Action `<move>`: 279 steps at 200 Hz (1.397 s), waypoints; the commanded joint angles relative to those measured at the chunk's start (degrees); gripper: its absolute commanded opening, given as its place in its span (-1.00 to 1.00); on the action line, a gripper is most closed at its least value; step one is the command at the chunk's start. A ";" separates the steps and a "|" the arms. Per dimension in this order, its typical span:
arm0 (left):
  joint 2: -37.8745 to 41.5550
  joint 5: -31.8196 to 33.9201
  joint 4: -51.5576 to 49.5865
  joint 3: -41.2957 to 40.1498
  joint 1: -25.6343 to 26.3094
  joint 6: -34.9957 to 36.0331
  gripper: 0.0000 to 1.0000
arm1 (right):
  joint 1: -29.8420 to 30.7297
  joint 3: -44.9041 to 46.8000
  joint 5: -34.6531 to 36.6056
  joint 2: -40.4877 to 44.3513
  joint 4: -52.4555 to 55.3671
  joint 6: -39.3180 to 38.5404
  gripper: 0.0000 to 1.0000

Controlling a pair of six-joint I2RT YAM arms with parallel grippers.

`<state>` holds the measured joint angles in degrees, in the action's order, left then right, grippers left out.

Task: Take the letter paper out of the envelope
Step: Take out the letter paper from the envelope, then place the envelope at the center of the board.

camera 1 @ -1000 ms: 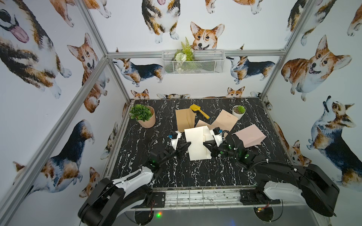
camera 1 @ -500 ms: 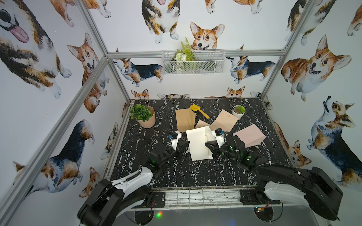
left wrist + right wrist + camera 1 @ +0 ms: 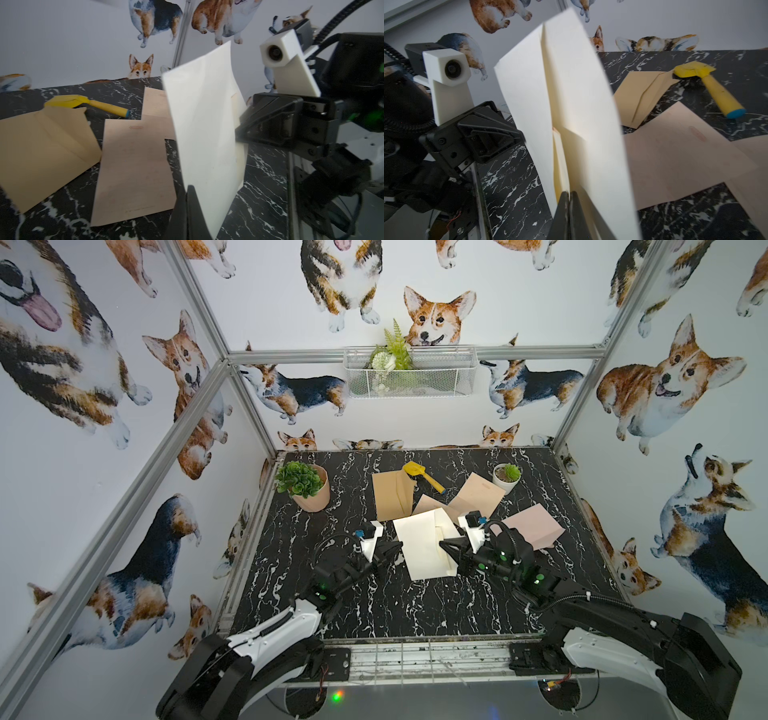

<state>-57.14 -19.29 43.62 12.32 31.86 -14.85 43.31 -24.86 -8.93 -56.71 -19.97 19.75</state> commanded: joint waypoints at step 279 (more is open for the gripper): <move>14.72 38.63 -37.46 -0.35 -21.22 -18.09 0.36 | -4.32 -9.05 -0.59 0.11 29.75 5.61 -1.00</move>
<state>-43.68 21.23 4.38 12.99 10.83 -33.17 39.27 -30.28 -10.74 -54.98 0.25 22.72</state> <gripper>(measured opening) 0.687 0.049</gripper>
